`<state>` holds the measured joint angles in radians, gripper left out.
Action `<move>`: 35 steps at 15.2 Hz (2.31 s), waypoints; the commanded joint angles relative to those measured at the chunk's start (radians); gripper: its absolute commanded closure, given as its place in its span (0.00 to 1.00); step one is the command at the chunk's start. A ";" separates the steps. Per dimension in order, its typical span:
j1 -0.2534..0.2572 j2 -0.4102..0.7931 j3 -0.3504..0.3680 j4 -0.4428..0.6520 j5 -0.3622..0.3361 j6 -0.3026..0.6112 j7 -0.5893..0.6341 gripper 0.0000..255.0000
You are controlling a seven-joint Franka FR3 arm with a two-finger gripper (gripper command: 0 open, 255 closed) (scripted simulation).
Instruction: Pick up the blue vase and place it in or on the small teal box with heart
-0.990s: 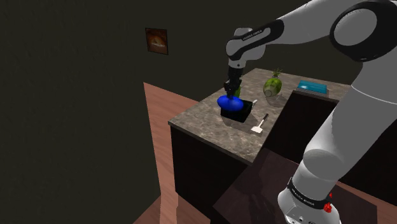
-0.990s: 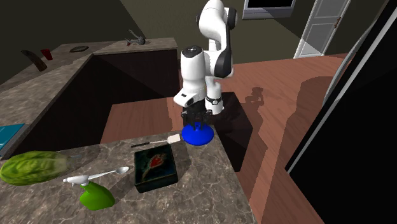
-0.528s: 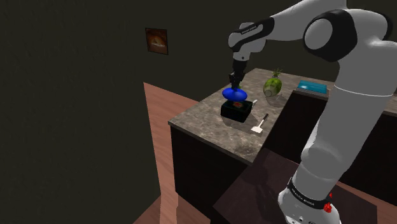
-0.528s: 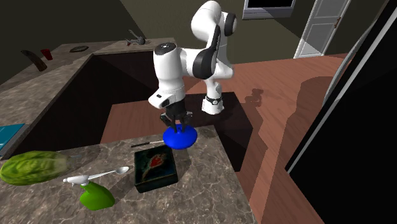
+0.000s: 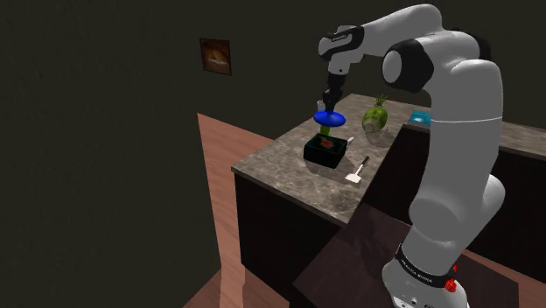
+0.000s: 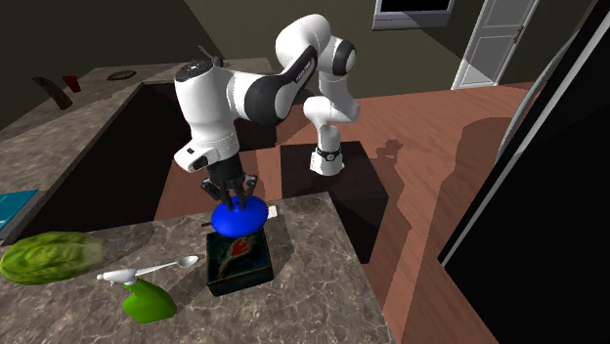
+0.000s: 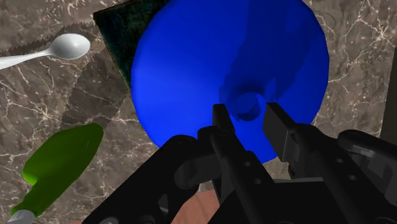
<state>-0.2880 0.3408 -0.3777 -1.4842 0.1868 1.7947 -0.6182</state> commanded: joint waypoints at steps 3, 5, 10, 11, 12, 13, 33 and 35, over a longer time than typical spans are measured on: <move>-0.063 0.122 -0.002 0.179 0.041 -0.067 -0.044 1.00; -0.060 0.121 -0.001 0.151 0.041 -0.040 -0.047 1.00; -0.054 0.124 0.001 0.088 0.045 0.025 -0.054 1.00; -0.053 0.125 0.002 0.077 0.046 0.037 -0.056 1.00; -0.052 0.127 0.003 0.065 0.047 0.050 -0.057 1.00; -0.052 0.129 0.003 0.055 0.048 0.062 -0.059 1.00; -0.049 0.162 0.013 -0.040 0.067 0.187 -0.078 0.00; -0.049 0.162 0.013 -0.040 0.067 0.187 -0.078 0.00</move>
<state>-0.3370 0.5029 -0.3650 -1.5242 0.2535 1.9818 -0.6959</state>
